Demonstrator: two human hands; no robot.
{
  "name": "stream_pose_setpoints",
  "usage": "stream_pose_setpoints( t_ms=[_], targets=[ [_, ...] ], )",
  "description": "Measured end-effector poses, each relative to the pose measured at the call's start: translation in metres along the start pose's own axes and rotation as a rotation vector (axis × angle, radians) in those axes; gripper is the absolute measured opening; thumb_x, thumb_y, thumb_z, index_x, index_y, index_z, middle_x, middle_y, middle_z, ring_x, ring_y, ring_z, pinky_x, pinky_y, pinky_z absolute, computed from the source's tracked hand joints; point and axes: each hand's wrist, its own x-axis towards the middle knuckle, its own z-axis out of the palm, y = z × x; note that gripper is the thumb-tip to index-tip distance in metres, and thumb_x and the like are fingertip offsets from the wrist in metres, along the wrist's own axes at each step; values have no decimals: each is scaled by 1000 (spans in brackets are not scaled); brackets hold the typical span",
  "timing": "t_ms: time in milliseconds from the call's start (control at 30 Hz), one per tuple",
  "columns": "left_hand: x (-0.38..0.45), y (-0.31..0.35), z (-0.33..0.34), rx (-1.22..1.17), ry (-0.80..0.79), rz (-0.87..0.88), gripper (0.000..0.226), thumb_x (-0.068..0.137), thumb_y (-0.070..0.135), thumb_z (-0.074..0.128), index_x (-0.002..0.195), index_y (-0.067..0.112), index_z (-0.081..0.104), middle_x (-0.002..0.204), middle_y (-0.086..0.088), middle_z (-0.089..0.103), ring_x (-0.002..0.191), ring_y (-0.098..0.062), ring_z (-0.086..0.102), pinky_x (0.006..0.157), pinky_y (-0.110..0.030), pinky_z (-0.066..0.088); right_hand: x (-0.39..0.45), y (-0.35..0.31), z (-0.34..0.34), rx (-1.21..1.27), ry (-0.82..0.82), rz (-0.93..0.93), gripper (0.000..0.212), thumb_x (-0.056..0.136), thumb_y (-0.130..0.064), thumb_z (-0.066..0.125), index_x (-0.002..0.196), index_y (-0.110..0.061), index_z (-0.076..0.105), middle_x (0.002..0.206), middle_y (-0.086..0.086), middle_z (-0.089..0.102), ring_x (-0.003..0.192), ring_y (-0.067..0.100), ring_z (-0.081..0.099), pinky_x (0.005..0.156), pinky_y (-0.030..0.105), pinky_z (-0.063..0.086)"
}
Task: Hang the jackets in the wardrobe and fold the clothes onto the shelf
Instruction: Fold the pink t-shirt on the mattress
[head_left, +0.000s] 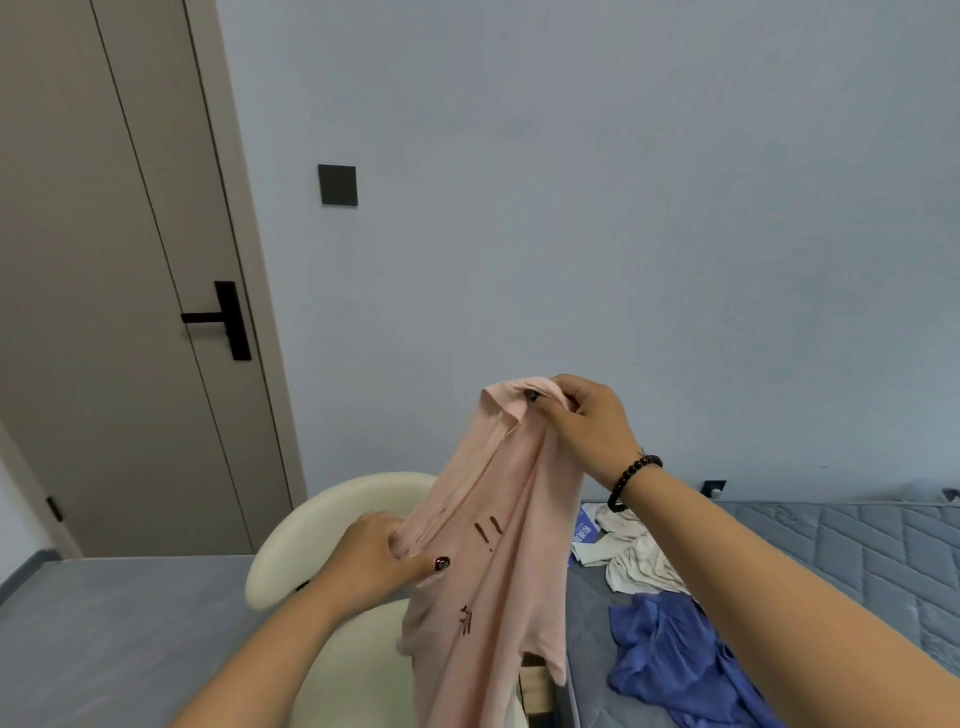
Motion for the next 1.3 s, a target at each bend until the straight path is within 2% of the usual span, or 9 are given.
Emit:
stream_pose_setpoints(
  t_ms=[100, 267, 467, 600, 800, 967, 1033, 1100, 1300],
  targets=[
    [5, -3, -3, 22, 72, 28, 39, 59, 60, 67, 58, 24, 53, 76, 3, 53, 72, -16, 50, 63, -32, 38, 0, 13, -19, -54, 95, 42, 18, 89, -18, 64, 74, -8, 65, 69, 0, 55, 64, 10, 46, 56, 14, 32],
    [11, 1, -3, -132, 105, -2, 19, 76, 23, 77, 71, 21, 59, 64, 8, 61, 61, -12, 54, 56, -25, 39, -9, 31, -51, -166, 232, 130, 31, 88, -23, 64, 60, -11, 58, 56, -4, 46, 57, 12, 41, 54, 26, 30],
    [30, 20, 0, -275, 170, 66, 18, 80, 20, 76, 67, 16, 65, 54, 9, 56, 56, -11, 45, 54, -29, 32, -30, 39, -96, -219, 402, 260, 39, 88, -27, 64, 52, -20, 50, 48, -7, 45, 55, 14, 41, 52, 28, 29],
    [40, 51, -9, -389, 121, 102, 4, 82, 10, 72, 79, 8, 72, 73, -11, 69, 68, -16, 57, 61, -29, 41, -55, 33, -125, -210, 506, 302, 52, 83, -39, 69, 48, -18, 37, 41, -7, 32, 51, 12, 30, 51, 27, 23],
    [25, 97, -11, -624, -63, 187, 11, 91, 24, 64, 94, 23, 74, 90, -1, 75, 83, -19, 68, 74, -32, 51, -99, 17, -170, -272, 657, 257, 52, 81, -42, 72, 48, -17, 41, 41, -7, 33, 49, 11, 30, 52, 28, 23],
    [10, 124, -2, -715, -184, 266, 52, 72, 46, 73, 87, -2, 63, 77, -14, 59, 71, -22, 52, 66, -34, 38, -137, -10, -205, -389, 753, 170, 44, 80, -42, 72, 52, -12, 56, 47, 0, 44, 53, 11, 38, 51, 21, 27],
    [4, 134, 3, -719, -166, 332, 53, 74, 44, 73, 81, -7, 58, 71, -10, 51, 68, -19, 45, 62, -31, 33, -153, -23, -217, -457, 782, 127, 43, 80, -42, 72, 60, -6, 63, 57, 12, 56, 58, 15, 45, 52, 18, 30],
    [-2, 142, 8, -659, -79, 417, 54, 82, 44, 69, 73, -6, 51, 66, -5, 43, 63, -15, 39, 57, -29, 28, -170, -34, -229, -503, 806, 74, 40, 78, -44, 73, 58, -11, 62, 54, 1, 56, 56, 9, 45, 53, 16, 30],
    [-22, 154, 27, -500, 84, 564, 53, 88, 48, 55, 70, -1, 48, 59, 1, 38, 54, -8, 35, 50, -22, 27, -222, -39, -248, -755, 784, 17, 47, 81, -40, 71, 50, -29, 37, 50, -5, 42, 52, 15, 41, 55, 27, 33]
  ],
)
